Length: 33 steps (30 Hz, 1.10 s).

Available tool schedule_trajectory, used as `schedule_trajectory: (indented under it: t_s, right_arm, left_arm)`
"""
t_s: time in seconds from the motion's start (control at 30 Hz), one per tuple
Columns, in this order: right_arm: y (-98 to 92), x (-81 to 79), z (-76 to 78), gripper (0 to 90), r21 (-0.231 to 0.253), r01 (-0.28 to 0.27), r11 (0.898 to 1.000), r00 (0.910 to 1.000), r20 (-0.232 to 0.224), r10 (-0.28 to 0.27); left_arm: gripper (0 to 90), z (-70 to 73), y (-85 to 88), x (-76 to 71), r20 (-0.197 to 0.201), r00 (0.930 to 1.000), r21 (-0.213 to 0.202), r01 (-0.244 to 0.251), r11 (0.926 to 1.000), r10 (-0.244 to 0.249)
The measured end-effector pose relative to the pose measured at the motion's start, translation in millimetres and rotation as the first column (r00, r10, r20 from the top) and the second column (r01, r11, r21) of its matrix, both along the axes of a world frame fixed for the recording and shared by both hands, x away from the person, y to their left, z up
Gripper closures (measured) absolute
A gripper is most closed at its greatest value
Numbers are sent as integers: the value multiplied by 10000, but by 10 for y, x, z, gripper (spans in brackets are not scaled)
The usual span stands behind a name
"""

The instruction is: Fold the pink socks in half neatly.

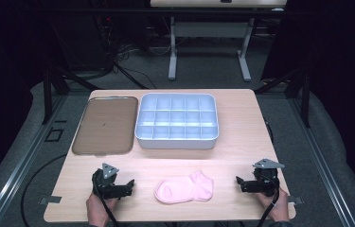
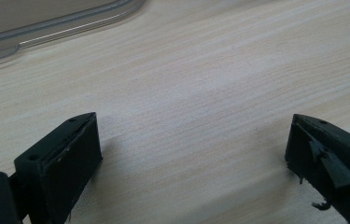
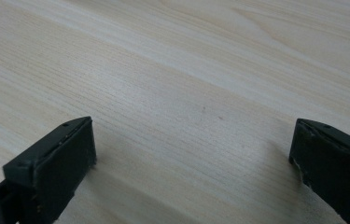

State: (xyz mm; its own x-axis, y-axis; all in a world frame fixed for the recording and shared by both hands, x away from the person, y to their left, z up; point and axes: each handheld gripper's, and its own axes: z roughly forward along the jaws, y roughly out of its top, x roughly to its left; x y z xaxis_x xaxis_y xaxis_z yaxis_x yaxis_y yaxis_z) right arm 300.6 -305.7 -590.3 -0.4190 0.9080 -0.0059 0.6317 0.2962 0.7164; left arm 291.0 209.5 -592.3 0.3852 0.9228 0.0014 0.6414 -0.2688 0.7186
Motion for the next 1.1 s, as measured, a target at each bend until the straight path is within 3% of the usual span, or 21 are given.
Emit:
schedule_trajectory:
  t_s: [0.1,0.23,0.67,0.93,1.1]
  right_arm:
    - [9,-5,9,0,-167,30,9999,10000,-17,-30]
    - [14,9,4,0,30,93,10000,9999,-81,-92]
    - [30,19,12,19,-16,258,9997,9996,-100,-258]
    - [34,17,25,57,15,36,10000,9999,-103,-36]
    - [36,-14,49,105,273,-66,9996,9999,-81,68]
  left_arm:
    - [31,-1,-1,1,1,10000,-11,-15,10000,15]
    - [30,-1,-3,1,-6,10000,-14,-49,10000,49]
    - [30,0,-4,0,-14,10000,-7,-86,10000,86]
    - [28,4,-7,0,-55,9998,15,-185,9998,185]
    - [2,12,-17,-9,-140,9996,45,-239,9997,239]
